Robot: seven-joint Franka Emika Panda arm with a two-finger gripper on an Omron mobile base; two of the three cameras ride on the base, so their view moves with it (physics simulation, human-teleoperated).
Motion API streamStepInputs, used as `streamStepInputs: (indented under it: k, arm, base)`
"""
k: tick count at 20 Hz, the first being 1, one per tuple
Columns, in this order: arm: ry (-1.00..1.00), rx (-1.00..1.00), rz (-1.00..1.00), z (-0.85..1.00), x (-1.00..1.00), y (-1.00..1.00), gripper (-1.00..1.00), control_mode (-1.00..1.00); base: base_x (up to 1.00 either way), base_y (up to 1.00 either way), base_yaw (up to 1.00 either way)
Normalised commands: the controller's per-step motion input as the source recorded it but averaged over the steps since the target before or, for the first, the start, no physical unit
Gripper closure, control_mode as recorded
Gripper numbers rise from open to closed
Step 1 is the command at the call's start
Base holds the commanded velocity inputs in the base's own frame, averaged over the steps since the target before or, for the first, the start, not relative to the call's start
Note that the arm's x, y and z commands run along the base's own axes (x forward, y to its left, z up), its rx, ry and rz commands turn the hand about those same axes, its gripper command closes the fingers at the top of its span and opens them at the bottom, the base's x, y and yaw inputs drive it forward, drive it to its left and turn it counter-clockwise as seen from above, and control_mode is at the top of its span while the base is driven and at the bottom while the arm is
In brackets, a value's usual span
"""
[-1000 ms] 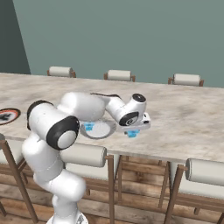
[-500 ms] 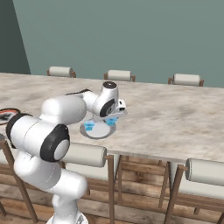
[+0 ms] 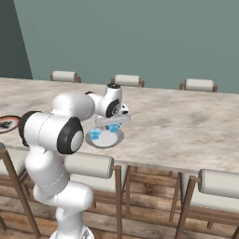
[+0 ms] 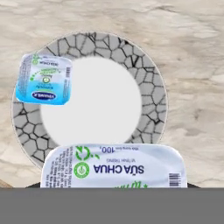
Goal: Place two yogurt containers on each plate.
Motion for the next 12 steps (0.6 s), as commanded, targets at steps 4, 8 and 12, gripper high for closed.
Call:
streamStepInputs:
  k: [4,8,12]
  arm:
    - [0.1,0.0,0.02,-0.42,0.0,0.08,1.0,-1.0]
    - [0.01,0.0,0.04,-0.45,0.0,0.23,1.0,-1.0]
    - [0.0,0.0,0.06,-0.36,0.01,0.36,1.0,-1.0]
  base:
    - [0.0,0.0,0.0]
    - [0.0,0.0,0.0]
    - [0.0,0.0,0.0]
